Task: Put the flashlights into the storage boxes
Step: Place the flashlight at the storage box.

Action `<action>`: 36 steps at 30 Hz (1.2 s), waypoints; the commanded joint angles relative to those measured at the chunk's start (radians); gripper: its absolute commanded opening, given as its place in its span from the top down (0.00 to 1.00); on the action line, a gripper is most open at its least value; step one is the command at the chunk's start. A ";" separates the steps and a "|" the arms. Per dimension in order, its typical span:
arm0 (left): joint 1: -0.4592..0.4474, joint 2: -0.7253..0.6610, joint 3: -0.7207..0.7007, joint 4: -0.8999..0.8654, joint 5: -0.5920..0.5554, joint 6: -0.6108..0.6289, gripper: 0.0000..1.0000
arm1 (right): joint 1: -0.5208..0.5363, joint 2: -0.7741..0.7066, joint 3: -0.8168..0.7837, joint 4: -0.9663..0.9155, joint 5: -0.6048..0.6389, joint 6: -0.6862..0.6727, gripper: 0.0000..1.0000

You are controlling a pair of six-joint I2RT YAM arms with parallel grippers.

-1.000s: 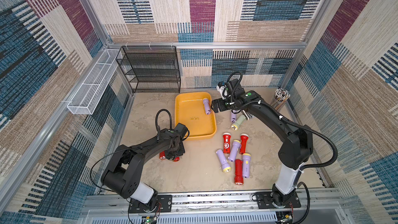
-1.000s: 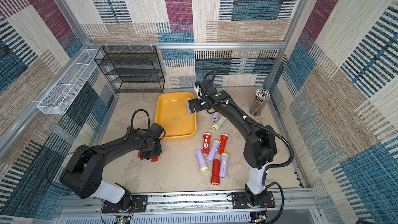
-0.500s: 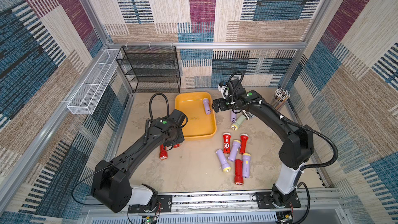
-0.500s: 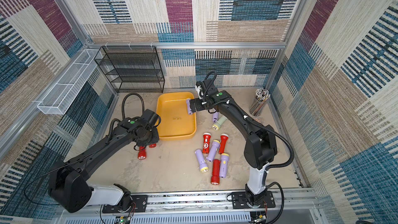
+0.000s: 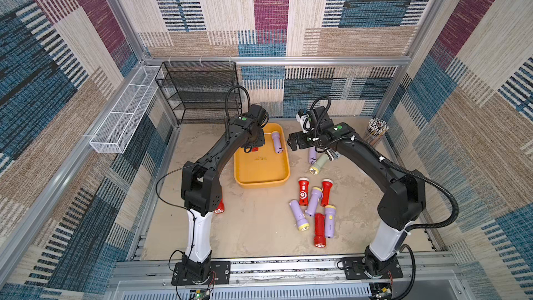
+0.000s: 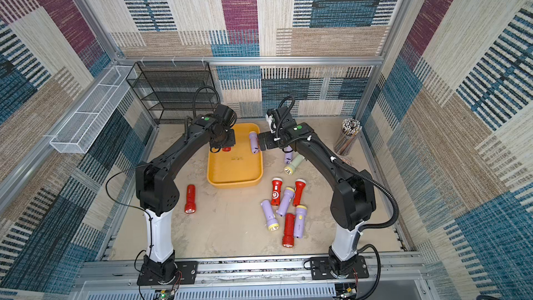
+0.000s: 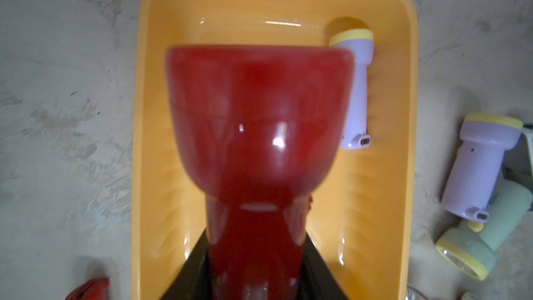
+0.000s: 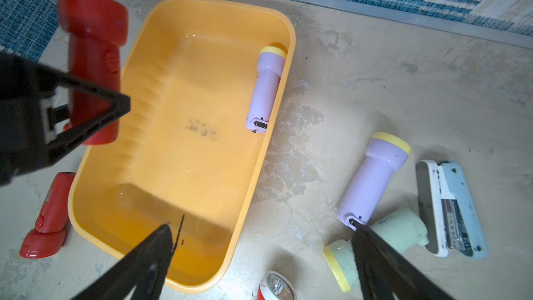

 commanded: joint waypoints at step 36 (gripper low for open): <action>0.021 0.395 0.364 0.029 0.337 0.078 0.68 | -0.050 -0.030 -0.019 -0.028 0.090 0.029 0.00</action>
